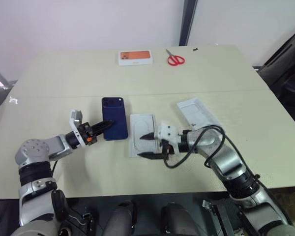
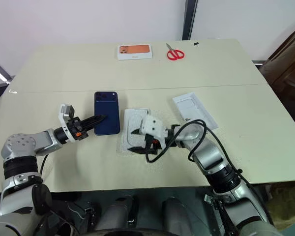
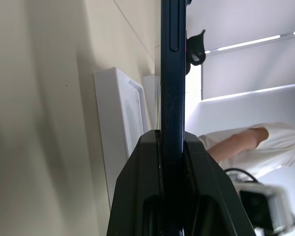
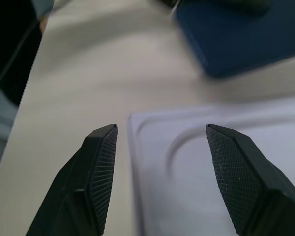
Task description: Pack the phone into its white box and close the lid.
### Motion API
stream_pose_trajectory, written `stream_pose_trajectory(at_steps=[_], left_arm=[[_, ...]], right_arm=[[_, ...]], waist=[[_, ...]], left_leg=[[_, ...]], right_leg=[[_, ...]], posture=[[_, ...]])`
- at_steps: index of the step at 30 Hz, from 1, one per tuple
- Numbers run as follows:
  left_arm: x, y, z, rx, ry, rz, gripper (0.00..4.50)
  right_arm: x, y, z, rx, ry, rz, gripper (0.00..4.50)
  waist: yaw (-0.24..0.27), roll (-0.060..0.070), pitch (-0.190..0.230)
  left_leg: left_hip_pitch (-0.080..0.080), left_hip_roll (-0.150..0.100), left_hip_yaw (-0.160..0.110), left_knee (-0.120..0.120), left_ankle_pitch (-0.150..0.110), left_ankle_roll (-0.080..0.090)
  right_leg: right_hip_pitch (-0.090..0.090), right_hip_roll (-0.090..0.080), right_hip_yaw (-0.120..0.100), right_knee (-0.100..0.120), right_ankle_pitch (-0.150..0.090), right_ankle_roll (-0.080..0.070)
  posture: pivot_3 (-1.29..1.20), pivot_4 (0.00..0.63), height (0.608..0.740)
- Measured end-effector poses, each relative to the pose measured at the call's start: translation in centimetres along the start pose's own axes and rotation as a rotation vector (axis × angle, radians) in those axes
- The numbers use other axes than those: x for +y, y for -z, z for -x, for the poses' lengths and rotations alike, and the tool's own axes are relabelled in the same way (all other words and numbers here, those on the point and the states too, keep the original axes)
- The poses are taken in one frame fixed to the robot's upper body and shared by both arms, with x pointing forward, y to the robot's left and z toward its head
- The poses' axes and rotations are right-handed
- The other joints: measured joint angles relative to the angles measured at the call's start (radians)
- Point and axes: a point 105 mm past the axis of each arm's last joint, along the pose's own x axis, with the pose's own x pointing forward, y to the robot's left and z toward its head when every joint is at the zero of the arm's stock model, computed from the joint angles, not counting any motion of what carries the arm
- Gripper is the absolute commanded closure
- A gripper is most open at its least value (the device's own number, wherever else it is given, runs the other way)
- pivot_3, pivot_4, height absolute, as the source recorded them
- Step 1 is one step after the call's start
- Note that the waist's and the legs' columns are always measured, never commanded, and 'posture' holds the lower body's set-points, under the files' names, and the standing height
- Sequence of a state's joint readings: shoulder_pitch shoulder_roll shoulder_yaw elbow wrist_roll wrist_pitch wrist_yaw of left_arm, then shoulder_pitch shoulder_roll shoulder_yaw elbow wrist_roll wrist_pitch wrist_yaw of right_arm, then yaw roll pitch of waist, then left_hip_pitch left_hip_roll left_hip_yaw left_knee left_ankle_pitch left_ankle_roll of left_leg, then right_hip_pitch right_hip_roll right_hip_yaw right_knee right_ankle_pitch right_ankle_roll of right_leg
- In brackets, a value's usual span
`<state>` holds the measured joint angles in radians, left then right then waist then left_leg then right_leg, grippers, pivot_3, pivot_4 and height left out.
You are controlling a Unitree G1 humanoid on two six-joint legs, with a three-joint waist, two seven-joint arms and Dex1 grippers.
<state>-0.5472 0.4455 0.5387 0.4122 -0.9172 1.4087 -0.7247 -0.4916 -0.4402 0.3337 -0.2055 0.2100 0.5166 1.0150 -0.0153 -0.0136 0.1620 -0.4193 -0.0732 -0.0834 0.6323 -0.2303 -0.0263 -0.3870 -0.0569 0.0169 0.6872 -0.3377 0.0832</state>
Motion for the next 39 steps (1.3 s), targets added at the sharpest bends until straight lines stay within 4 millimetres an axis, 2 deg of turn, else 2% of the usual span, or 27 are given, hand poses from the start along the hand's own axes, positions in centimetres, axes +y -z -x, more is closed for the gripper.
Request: stream_pose_trajectory(at_steps=[4,11,13,14,16,20,21,26,31,39], left_arm=[[-0.7,1.0,-0.8,0.049,0.019,-0.015,4.50],[-1.4,3.1,-2.4,0.124,0.029,0.006,4.50],[-1.3,4.0,-3.0,0.142,0.023,0.007,3.50],[-1.2,4.8,-3.4,0.152,0.020,0.015,3.22],[-0.7,5.7,-3.8,0.160,0.003,0.037,2.15],[-1.3,5.4,-4.0,0.150,0.005,0.008,0.24],[-1.7,5.1,-4.2,0.147,0.005,-0.017,0.03],[-1.9,4.7,-4.3,0.146,-0.023,-0.049,0.03],[-3.0,4.2,-4.4,0.172,-0.005,-0.080,0.03],[-3.9,3.3,-2.8,0.178,-0.008,-0.138,0.03]], right_arm=[[-1.4,-0.8,1.2,-0.020,0.047,0.009,1.50],[-4.6,1.3,4.0,0.023,0.208,-0.033,1.50],[-5.1,1.9,4.7,0.036,0.238,-0.034,1.45],[-5.6,2.3,5.3,0.049,0.265,-0.037,1.45],[-6.3,2.9,6.2,0.072,0.308,-0.037,1.45],[-6.8,3.2,6.8,0.083,0.336,-0.029,1.45],[-6.9,3.3,6.9,0.082,0.338,-0.028,1.45],[-7.0,3.3,6.8,0.083,0.351,-0.018,1.45],[-7.0,3.3,6.5,0.074,0.353,-0.017,1.45],[-7.2,3.9,6.5,0.083,0.359,-0.028,1.45]], waist=[[0.003,0.000,0.000],[0.000,0.000,0.000],[-0.002,0.000,0.000],[-0.001,0.000,0.000],[0.000,-0.001,0.000],[0.000,-0.001,0.000],[0.001,-0.001,0.000],[0.002,-0.001,0.000],[0.001,-0.001,0.000],[0.000,-0.001,0.000]], left_leg=[[0.000,0.000,0.000,0.000,0.000,0.000],[0.000,0.000,0.000,0.000,0.000,0.000],[0.000,0.000,0.001,0.000,0.000,0.000],[0.000,0.000,0.001,0.000,0.000,0.000],[0.000,0.000,0.001,0.001,0.000,0.000],[0.000,0.000,0.001,0.001,0.000,0.000],[0.000,0.000,0.001,0.001,0.000,0.000],[0.000,0.000,0.001,0.001,0.000,0.000],[0.000,0.000,0.001,0.001,0.000,0.000],[0.000,0.000,0.001,0.001,0.001,-0.001]], right_leg=[[0.000,0.000,0.000,0.000,0.000,0.000],[0.000,0.000,0.000,0.000,0.000,0.000],[0.000,0.000,0.000,0.000,0.000,0.000],[0.000,0.000,0.000,0.000,0.000,0.000],[0.000,0.000,0.000,0.001,0.000,0.000],[0.000,0.000,0.000,0.001,0.000,0.000],[0.000,0.000,0.000,0.001,0.000,0.000],[0.000,0.000,0.000,0.001,0.000,0.000],[0.000,0.000,0.001,0.001,0.000,0.000],[0.000,0.001,0.001,0.001,0.000,0.000]], posture=[[0.00,0.150,0.740],[0.00,0.150,0.740],[0.00,0.150,0.740],[0.00,0.150,0.740],[0.00,0.150,0.740],[0.00,0.150,0.740],[0.00,0.150,0.740],[0.00,0.150,0.740],[0.00,0.150,0.740],[0.00,0.150,0.740]])
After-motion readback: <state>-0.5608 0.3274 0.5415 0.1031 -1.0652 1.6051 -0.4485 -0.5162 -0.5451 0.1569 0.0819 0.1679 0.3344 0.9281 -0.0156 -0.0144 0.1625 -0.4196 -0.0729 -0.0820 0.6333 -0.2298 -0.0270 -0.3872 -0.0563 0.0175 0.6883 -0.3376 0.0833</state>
